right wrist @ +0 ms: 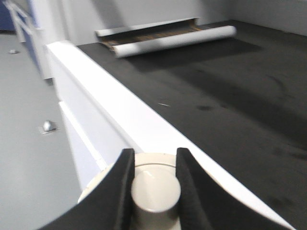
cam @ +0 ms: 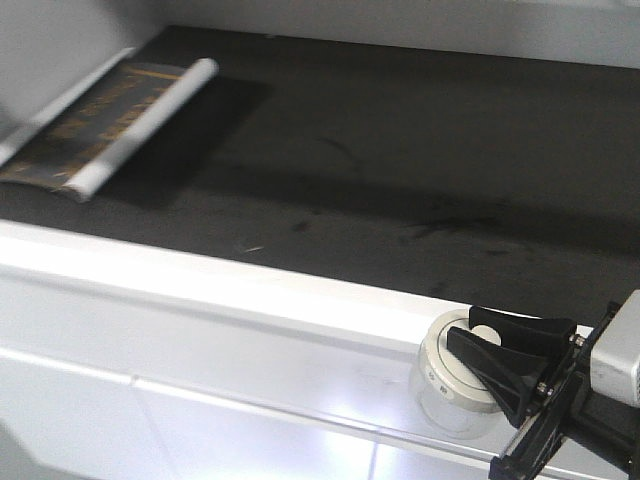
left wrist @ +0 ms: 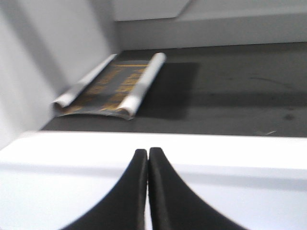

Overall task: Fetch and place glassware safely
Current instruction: 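Drive the base across the lab holding the jar in the right gripper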

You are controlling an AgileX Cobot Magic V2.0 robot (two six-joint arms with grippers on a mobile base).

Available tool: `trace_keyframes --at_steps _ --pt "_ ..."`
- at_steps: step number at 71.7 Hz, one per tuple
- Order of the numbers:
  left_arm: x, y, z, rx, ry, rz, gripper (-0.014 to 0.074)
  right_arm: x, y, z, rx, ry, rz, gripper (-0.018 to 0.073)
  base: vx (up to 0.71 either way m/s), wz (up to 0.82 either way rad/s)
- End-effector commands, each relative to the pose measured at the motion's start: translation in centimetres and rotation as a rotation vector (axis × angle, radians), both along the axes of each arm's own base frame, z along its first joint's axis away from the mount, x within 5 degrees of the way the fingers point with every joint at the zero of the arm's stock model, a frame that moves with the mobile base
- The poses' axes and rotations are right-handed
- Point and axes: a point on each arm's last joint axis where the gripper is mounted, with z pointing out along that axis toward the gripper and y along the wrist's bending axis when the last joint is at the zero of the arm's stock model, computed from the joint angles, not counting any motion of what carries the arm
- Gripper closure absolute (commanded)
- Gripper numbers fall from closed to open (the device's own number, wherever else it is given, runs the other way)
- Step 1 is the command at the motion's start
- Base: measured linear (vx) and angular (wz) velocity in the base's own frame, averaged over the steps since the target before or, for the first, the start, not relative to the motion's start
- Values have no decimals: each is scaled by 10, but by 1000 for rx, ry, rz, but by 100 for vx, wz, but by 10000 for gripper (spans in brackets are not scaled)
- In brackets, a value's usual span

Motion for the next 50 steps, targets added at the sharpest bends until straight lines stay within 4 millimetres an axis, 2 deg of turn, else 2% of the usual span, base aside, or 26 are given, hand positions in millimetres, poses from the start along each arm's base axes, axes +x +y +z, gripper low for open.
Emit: trace_keyframes --at_steps 1,50 --pt "1 -1 15 -14 -88 -8 603 0 3 16 65 -53 33 563 -9 75" --pt "1 -1 15 -14 -88 -8 603 -1 3 16 63 -53 34 563 -8 67"
